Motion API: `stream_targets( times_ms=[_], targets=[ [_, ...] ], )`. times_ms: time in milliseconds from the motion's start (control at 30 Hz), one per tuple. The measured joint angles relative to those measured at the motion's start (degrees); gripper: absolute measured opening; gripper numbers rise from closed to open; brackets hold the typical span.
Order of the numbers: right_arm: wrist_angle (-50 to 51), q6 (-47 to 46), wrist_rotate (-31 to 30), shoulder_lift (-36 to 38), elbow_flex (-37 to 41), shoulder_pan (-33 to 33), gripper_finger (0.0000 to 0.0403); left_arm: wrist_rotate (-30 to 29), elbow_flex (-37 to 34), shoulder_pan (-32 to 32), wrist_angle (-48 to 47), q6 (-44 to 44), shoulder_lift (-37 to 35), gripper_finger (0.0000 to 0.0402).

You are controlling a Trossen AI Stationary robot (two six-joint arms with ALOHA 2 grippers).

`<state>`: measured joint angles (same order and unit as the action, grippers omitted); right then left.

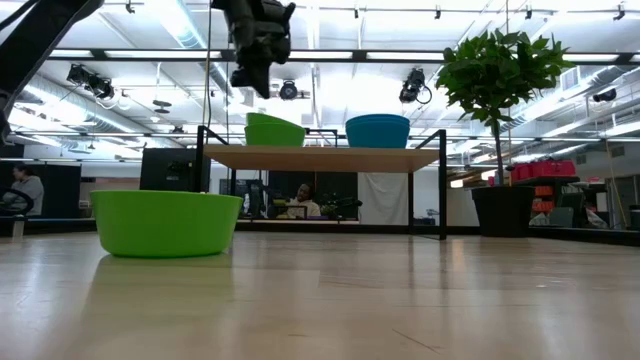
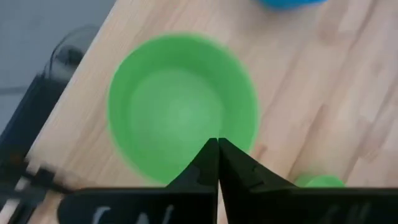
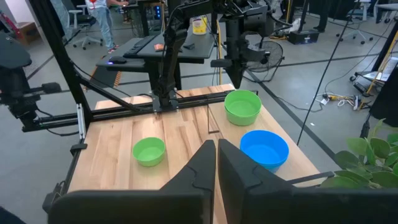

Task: Pick & Place Mini bowls
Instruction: Stack the top green bowl on the green bowl on the shelf

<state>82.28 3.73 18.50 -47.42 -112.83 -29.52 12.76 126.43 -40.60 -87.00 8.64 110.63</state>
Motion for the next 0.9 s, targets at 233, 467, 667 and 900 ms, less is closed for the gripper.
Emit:
stream_targets(
  times_ms=[233,467,667,900],
  targets=[
    [-0.02,0.00,0.00,0.00,0.02,0.02,0.0023,5.10,-0.01,2.81,10.63,2.11,-0.54,0.0004],
    [-0.01,0.00,-0.01,0.00,0.01,0.01,0.0023,3.74,-3.45,6.55,24.08,-0.26,-3.38,0.0002],
    [0.00,0.00,-0.02,-0.01,0.02,0.01,0.0023,6.01,-14.14,6.32,38.14,-2.05,-9.92,0.0002],
    [0.00,0.00,-0.02,0.00,0.02,0.02,0.0023,6.38,-31.55,4.64,49.52,-2.00,-19.59,0.0001]
  ],
)
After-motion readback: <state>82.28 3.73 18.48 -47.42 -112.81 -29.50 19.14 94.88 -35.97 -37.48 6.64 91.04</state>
